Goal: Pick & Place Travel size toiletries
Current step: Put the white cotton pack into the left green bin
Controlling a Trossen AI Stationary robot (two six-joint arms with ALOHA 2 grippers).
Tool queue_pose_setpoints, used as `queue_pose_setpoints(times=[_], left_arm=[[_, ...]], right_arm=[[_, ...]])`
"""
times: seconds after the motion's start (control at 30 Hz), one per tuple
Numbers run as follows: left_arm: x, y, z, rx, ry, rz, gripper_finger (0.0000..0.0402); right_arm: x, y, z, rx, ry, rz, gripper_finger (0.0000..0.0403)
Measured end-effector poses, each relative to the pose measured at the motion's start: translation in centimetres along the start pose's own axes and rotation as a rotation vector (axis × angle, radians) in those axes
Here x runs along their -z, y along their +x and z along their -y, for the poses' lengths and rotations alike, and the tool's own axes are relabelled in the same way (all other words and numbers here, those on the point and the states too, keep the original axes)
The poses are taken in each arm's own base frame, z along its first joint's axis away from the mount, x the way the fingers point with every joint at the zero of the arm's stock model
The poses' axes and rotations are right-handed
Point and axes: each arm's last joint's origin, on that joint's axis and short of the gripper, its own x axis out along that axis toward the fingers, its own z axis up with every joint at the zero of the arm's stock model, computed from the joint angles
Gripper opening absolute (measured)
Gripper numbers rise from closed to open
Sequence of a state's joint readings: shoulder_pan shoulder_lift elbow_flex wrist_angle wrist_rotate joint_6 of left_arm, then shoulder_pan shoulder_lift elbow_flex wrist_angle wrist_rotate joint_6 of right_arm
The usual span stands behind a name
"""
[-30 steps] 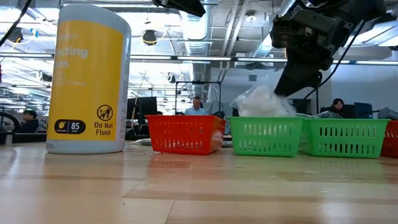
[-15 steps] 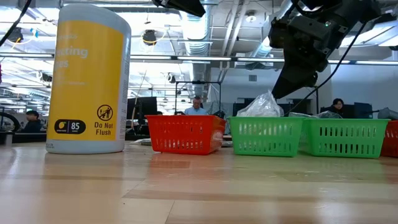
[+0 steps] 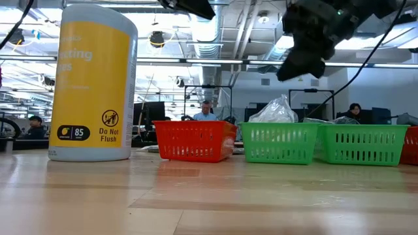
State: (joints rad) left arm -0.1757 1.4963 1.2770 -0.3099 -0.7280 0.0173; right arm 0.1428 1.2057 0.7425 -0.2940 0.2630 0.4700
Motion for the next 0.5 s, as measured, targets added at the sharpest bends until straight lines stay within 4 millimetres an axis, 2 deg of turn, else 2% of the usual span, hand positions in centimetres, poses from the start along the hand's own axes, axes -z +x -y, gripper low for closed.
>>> queue_pose_setpoints(times=[0.13, 0.33, 0.5], left_arm=[[0.0, 0.3, -0.3, -0.011, -0.007, -0.003, 0.0025], [0.0, 0.3, -0.4, -0.012, -0.008, -0.003, 0.0025], [0.0, 0.3, -0.4, -0.012, -0.008, -0.003, 0.0025]], right_arm=[[0.1, 0.9, -0.6, -0.013, -0.022, 0.003, 0.0056], [1.2, 3.5, 0.1, 0.067, -0.028, -0.104, 0.0056], [0.9, 3.4, 1.3, 0.139, -0.013, -0.099, 0.0056]])
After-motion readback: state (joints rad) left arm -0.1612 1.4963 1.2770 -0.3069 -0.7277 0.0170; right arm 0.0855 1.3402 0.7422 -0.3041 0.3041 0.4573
